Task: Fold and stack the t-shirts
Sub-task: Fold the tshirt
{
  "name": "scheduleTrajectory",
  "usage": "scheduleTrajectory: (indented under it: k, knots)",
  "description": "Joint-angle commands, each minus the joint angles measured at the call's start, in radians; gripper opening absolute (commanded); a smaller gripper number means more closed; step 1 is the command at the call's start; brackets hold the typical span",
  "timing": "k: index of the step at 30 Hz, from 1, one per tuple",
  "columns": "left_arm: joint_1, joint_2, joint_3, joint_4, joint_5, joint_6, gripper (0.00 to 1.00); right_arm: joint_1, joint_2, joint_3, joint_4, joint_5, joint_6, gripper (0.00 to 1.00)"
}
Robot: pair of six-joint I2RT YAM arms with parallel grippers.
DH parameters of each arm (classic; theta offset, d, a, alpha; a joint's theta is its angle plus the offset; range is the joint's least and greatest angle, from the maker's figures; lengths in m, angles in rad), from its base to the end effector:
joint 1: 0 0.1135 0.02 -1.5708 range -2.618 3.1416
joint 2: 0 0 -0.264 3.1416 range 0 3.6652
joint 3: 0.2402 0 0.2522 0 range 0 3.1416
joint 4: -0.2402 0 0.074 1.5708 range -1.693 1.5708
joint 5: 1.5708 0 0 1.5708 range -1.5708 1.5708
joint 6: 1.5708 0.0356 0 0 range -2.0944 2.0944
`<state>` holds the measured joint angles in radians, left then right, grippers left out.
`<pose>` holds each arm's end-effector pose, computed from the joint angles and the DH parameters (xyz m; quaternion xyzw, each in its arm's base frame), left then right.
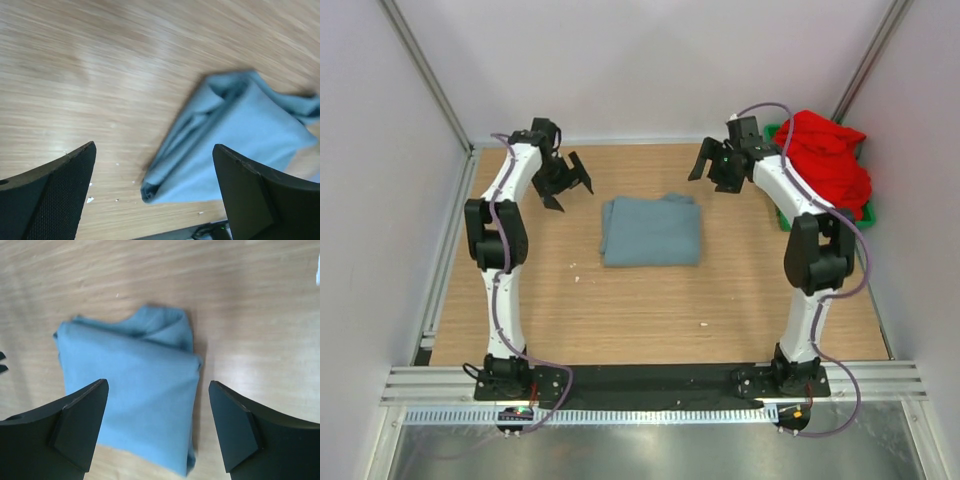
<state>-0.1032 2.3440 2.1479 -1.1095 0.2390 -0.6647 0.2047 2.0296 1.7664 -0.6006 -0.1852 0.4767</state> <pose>0.4814 -0.0583 0.2088 -0.2575 0.9500 -0.1587 0.0774 0.4489 0.0999 0.2615 0.0949 0.9299 0.1969 0.2959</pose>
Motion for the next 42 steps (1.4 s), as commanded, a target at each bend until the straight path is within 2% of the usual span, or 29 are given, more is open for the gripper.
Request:
scheduleTrajectory:
  k: [1, 2, 4, 5, 7, 8, 12, 15, 22, 27, 30, 33, 36, 39, 40, 41, 42]
  knots:
    - [-0.072, -0.211, -0.086, 0.108, -0.017, 0.080, 1.00, 0.013, -0.196, -0.148, 0.108, -0.028, -0.003, 0.88]
    - [-0.087, -0.228, -0.117, 0.131, -0.007, 0.092, 0.93, 0.013, -0.224, -0.238, 0.143, -0.030, 0.006, 0.88]
    - [-0.095, -0.252, -0.202, 0.187, 0.032, 0.105, 0.87, 0.015, -0.301, -0.326, 0.177, -0.040, 0.026, 0.87]
    - [-0.098, -0.264, -0.226, 0.204, 0.046, 0.106, 0.81, 0.013, -0.324, -0.410, 0.223, -0.049, 0.037, 0.86]
    - [-0.104, -0.273, -0.281, 0.261, 0.068, 0.105, 0.77, 0.015, -0.358, -0.478, 0.243, -0.051, 0.051, 0.85]
    - [-0.108, -0.264, -0.281, 0.270, 0.075, 0.108, 0.71, 0.015, -0.358, -0.489, 0.246, -0.059, 0.051, 0.84]
    - [-0.139, -0.198, -0.212, 0.275, 0.092, 0.138, 0.63, 0.015, -0.371, -0.559, 0.265, -0.094, 0.072, 0.81]
    - [-0.167, -0.125, -0.132, 0.254, 0.091, 0.157, 0.56, 0.016, -0.451, -0.683, 0.338, -0.115, 0.102, 0.81]
    - [-0.199, 0.012, -0.007, 0.254, 0.108, 0.157, 0.49, 0.021, -0.693, -0.924, 0.358, -0.129, 0.069, 0.82]
    - [-0.207, 0.066, 0.029, 0.261, 0.105, 0.148, 0.46, 0.021, -0.848, -0.996, 0.283, -0.103, 0.033, 0.83]
    - [-0.208, 0.086, 0.033, 0.267, 0.114, 0.137, 0.43, 0.019, -0.891, -1.019, 0.254, -0.108, 0.020, 0.83]
    - [-0.216, 0.084, 0.038, 0.274, 0.118, 0.132, 0.34, 0.021, -0.921, -1.032, 0.239, -0.111, 0.019, 0.83]
    - [-0.217, 0.061, 0.032, 0.267, 0.091, 0.135, 0.33, 0.021, -0.930, -1.035, 0.228, -0.112, 0.019, 0.83]
    - [-0.217, 0.052, 0.033, 0.264, 0.065, 0.155, 0.18, 0.021, -0.953, -1.032, 0.219, -0.114, 0.020, 0.83]
    - [-0.217, 0.052, 0.039, 0.260, 0.062, 0.158, 0.04, 0.021, -0.959, -1.032, 0.217, -0.112, 0.019, 0.83]
    - [-0.217, 0.052, 0.044, 0.252, 0.062, 0.163, 0.00, 0.019, -0.967, -1.030, 0.210, -0.109, 0.016, 0.83]
    - [-0.217, 0.048, 0.049, 0.254, 0.068, 0.163, 0.00, 0.021, -0.973, -1.030, 0.205, -0.106, 0.014, 0.83]
